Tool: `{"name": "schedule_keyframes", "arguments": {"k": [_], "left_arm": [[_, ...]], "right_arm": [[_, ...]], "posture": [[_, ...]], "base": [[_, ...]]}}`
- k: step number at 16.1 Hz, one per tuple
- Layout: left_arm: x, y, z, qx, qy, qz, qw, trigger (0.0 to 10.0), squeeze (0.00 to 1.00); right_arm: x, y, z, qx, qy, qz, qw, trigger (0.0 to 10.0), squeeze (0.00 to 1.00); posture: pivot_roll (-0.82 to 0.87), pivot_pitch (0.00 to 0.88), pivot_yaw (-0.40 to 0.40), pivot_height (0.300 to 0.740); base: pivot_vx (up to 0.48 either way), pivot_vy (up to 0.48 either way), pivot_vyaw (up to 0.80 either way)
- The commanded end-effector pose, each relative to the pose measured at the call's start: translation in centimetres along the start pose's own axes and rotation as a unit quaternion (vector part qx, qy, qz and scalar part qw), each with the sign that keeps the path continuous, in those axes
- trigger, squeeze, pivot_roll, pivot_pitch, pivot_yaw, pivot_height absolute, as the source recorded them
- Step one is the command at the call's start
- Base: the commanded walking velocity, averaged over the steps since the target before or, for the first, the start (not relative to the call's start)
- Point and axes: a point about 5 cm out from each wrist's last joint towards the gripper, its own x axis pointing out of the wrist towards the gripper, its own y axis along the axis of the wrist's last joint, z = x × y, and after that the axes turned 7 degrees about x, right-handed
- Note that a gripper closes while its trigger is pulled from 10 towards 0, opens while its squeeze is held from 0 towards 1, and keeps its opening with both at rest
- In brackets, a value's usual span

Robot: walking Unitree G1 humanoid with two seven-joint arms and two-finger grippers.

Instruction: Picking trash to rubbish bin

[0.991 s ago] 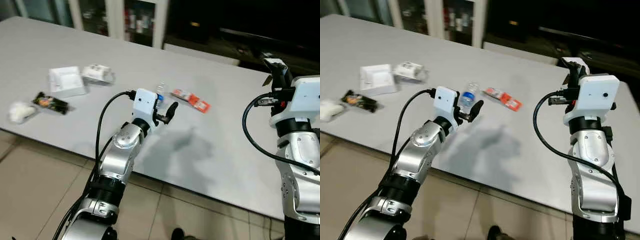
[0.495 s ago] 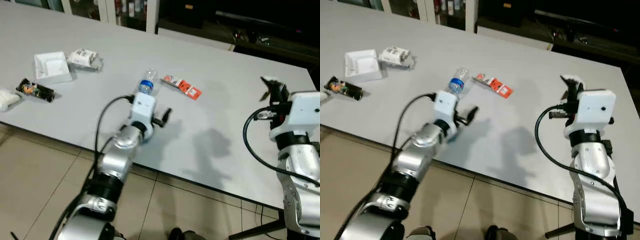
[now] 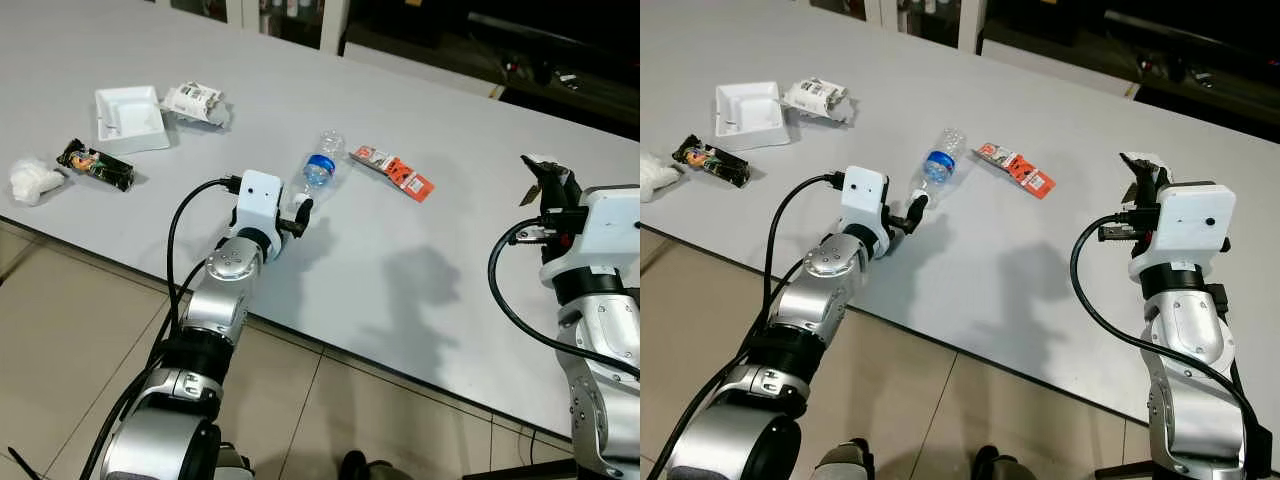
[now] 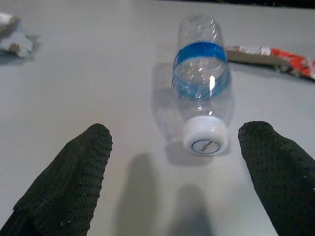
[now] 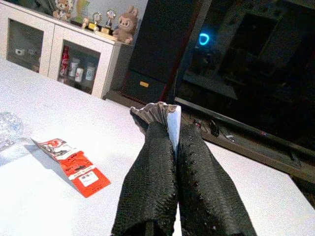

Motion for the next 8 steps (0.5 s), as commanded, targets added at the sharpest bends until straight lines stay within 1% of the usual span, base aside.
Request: {"name": "schedule_keyframes", "arguments": {"k": [1,4,8], "left_arm": [[0.33,0.04,0.18,0.006,-0.006,-0.005,1.0,10.0,0.0],[0.78,-0.24,-0.27,0.03,-0.006,-0.009,0.999,10.0,0.0],[1.3,-0.21,0.19,0.042,-0.017,-0.006,0.999,10.0,0.0]], "right_arm": [[-0.41,0.19,0.31,0.002,-0.007,-0.003,1.0,10.0,0.0],[-0.71,0.22,0.16,0.004,-0.007,-0.007,1.0,10.0,0.0],[-0.86,0.46,0.18,0.005,-0.009,-0.009,1.0,10.0,0.0]], "posture": [[0.18,0.217,-0.116,0.74],[0.16,0.235,-0.117,0.74],[0.15,0.251,-0.117,0.74]], "base": [[0.0,0.0,0.0],[0.0,0.0,0.0],[0.0,0.0,0.0]]}}
